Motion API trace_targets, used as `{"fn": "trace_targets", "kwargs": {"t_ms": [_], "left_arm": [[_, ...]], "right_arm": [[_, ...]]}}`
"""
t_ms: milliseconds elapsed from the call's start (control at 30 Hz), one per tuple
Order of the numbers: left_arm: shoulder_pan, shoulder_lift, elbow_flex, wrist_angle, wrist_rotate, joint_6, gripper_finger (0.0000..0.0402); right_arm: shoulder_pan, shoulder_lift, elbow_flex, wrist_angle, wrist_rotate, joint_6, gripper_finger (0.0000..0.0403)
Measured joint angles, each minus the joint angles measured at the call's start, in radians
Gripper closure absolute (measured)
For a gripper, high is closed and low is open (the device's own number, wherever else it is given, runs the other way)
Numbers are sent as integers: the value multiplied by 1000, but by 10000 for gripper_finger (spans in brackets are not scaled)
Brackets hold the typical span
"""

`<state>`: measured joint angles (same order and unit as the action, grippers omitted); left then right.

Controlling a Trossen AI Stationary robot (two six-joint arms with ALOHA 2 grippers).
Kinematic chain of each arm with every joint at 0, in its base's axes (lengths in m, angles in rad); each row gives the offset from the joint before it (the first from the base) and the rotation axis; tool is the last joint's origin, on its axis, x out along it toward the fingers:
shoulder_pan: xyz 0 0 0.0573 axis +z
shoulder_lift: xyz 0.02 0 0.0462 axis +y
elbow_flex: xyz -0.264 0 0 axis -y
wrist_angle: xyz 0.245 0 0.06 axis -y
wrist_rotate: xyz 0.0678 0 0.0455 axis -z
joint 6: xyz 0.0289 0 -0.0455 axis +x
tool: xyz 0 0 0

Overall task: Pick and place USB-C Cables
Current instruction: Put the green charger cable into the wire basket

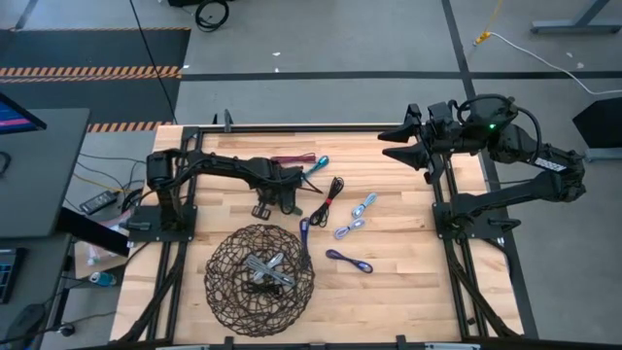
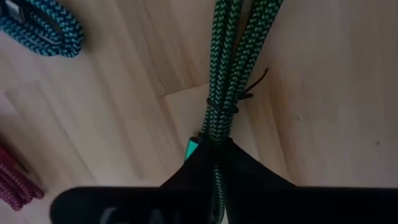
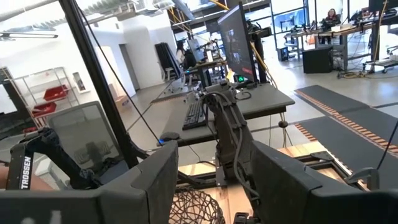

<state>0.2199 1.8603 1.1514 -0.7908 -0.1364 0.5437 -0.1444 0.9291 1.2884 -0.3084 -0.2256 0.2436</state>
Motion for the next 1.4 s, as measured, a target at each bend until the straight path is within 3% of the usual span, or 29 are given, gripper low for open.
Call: {"fn": "trace_targets", "kwargs": {"t_ms": [233,533,800,1000,1400], "left_arm": [[0,-15,168,-145,-3,-68,396],[-18,-31,607,-468,-9,-316,397],[-139,-31,905,-760,-8,-511,397],[-273,-45,951,-781,73,-694,394],[-549,-45,892,-773,75,-1252,397]], "right_arm": [[0,0,0,0,0,0,198],[0,0,0,4,-4,-2,198],[0,0,0,4,-4,-12,198],[0,0,0,3,-4,-48,198],[-2,0,0,-6,-4,-110,198]]}}
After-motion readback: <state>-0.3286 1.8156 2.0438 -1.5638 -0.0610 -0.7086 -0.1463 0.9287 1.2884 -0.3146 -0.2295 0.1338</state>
